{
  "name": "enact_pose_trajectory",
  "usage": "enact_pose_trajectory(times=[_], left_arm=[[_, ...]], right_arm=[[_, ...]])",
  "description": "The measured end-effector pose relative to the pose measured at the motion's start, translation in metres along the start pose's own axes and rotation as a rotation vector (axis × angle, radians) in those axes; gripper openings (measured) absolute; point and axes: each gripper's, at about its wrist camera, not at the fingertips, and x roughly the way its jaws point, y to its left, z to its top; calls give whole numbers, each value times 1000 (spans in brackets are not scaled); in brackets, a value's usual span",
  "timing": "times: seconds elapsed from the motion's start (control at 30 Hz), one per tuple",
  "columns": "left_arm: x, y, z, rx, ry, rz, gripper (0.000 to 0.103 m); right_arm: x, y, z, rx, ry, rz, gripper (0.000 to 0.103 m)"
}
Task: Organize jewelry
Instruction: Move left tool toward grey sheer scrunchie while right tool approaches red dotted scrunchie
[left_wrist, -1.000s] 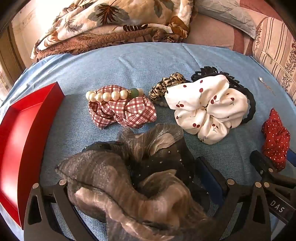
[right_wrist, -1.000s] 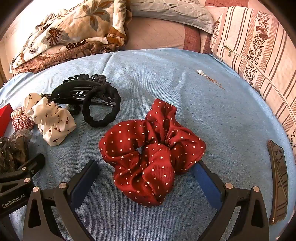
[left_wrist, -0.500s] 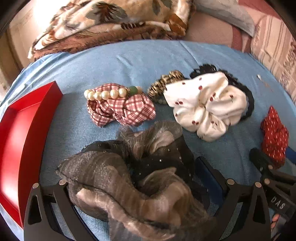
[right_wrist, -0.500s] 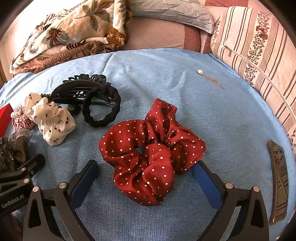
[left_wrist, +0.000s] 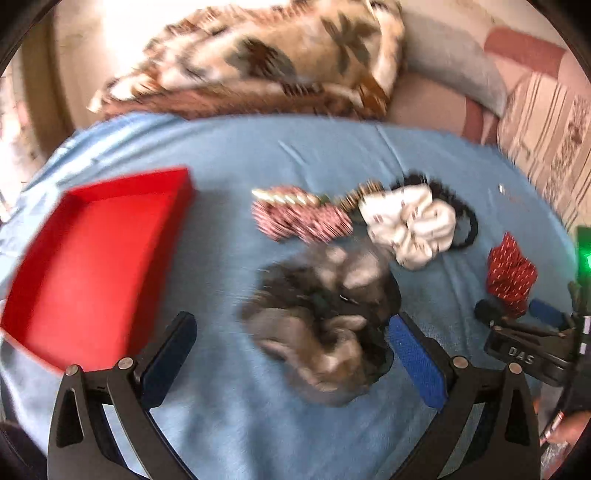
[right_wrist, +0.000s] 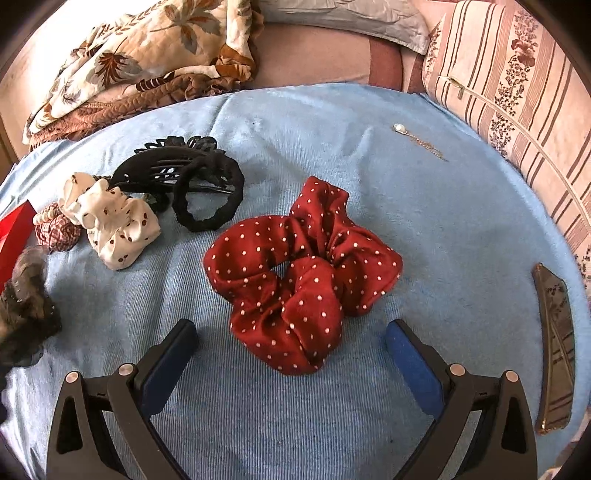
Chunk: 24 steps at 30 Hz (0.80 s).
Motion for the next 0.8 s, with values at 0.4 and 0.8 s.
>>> enact_pose_trajectory(times=[0.4,0.8], left_arm=[[-79,26,-19,13,-194,151,103],[-112,16,-33,56,-248,145,103]], right_arm=[[-69,3,-3,23,-219,19,103],[-106,0,-10,55,-334,99,103]])
